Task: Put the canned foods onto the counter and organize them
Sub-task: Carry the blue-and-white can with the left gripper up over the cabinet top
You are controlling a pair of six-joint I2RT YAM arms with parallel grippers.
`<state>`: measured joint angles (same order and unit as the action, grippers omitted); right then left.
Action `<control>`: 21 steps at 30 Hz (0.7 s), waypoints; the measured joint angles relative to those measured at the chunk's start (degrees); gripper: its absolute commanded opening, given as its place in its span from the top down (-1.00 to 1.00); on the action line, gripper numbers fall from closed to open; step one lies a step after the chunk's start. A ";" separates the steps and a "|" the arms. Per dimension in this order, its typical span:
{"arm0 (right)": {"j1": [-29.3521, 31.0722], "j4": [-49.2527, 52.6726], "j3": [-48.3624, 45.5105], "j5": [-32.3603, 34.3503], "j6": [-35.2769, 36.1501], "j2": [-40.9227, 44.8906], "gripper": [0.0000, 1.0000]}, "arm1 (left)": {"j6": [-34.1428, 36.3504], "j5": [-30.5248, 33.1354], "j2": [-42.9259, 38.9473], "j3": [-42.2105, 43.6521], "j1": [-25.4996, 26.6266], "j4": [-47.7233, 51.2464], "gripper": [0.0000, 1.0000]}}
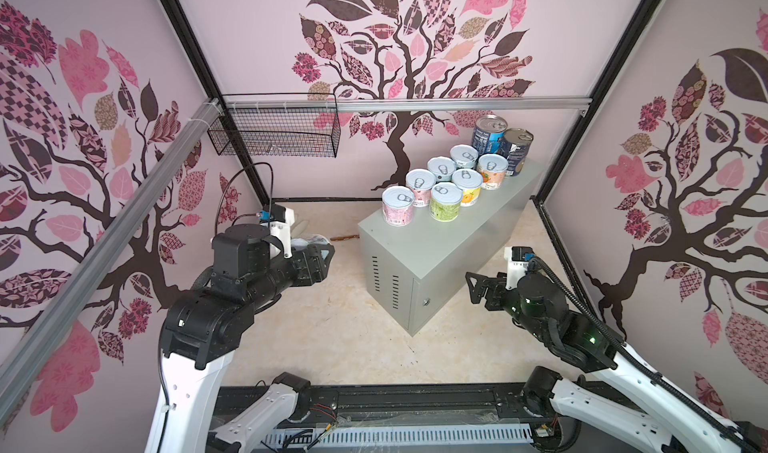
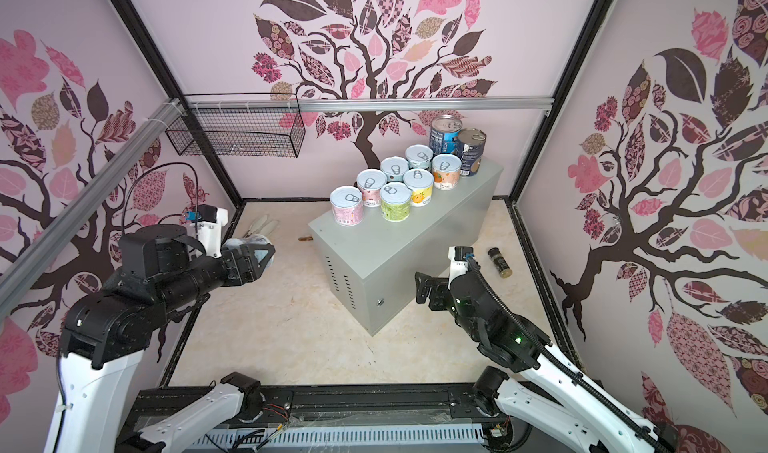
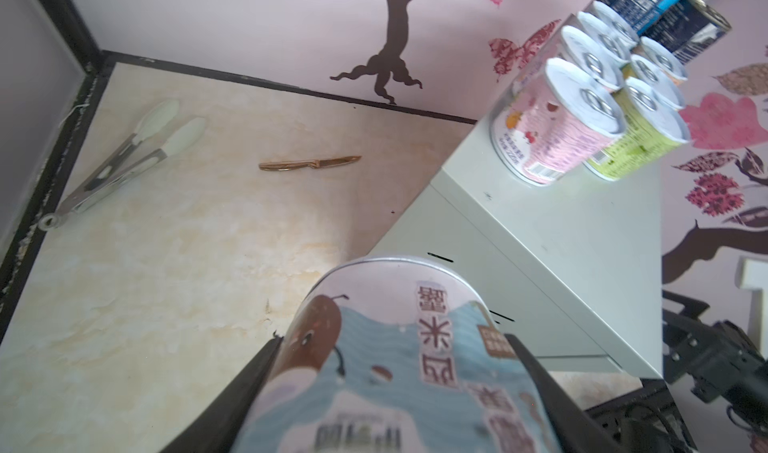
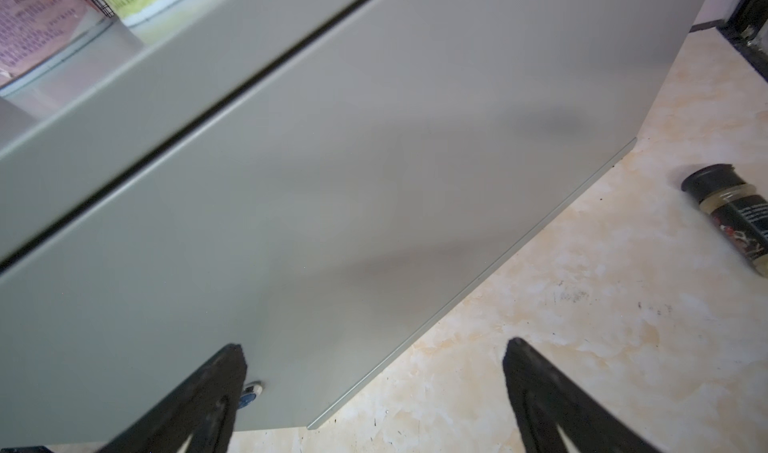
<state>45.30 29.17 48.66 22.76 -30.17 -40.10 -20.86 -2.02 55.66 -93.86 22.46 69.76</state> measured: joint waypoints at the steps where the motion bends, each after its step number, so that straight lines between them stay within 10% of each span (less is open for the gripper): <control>1: 0.00 0.04 0.52 0.20 0.28 -0.37 -1.00 | 0.04 1.53 0.87 -0.87 2.99 0.37 0.12; 21: 0.00 0.09 4.33 3.41 7.34 -4.94 -1.00 | 6.88 18.80 28.24 -30.95 33.07 11.56 0.10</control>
<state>45.30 29.26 52.99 26.17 -22.83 -45.04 -13.98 16.78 83.90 -124.81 55.53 81.32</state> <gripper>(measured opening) 0.999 0.737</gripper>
